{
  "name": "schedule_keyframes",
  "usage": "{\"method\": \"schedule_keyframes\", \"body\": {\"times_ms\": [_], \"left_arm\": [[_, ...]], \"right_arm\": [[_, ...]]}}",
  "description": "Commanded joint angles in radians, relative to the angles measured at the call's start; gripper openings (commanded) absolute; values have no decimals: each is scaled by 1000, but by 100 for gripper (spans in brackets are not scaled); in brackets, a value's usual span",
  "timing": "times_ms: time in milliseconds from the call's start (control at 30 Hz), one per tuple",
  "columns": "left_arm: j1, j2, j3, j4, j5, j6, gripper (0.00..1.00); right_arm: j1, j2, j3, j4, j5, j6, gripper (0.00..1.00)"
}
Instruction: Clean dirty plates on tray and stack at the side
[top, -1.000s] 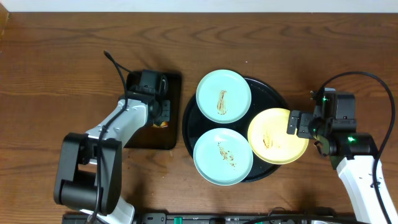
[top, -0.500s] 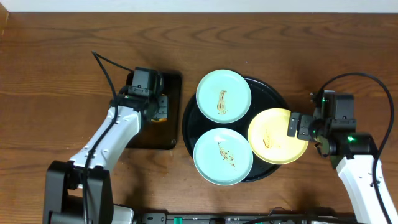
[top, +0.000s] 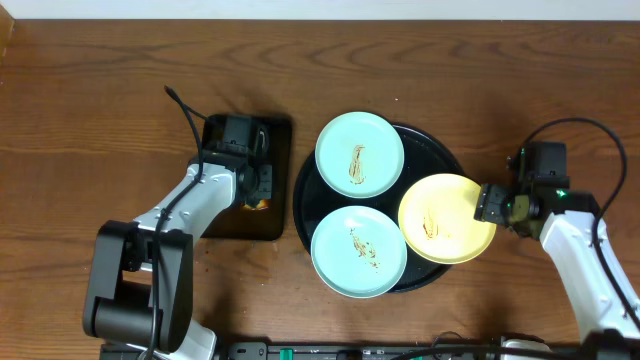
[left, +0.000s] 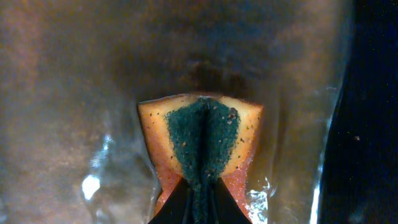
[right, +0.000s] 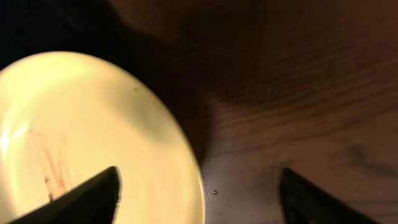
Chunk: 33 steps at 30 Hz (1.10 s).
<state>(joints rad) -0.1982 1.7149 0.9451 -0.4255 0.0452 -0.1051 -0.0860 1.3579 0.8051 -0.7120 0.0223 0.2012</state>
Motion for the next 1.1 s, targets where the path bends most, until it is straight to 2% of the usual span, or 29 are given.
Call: {"method": "schedule_keyframes", "body": {"times_ms": [0,100,333,433,600,1067], "left_arm": [[2,11,2,-11,-13,-9,8],[2,-17,7,-17,-13,-9,8],[2,-140,8,-18,-13,-9,8],[2,-188,8,-19,-13,-9,8],[2,-243,8,-19,-13,-9,8],[2,-433,8,69,-13,-8,8]], "right_arm": [[-13,54,16,19,-92,-37,68],[-12,93,16,26,-117,-50,62],[-12,166,16,41,-117,-49,34],[-12,174,16,48,-117,-49,30],[-12,174,16,59,-117,-49,10],[-12,174,16,66,-117,-49,1]]}}
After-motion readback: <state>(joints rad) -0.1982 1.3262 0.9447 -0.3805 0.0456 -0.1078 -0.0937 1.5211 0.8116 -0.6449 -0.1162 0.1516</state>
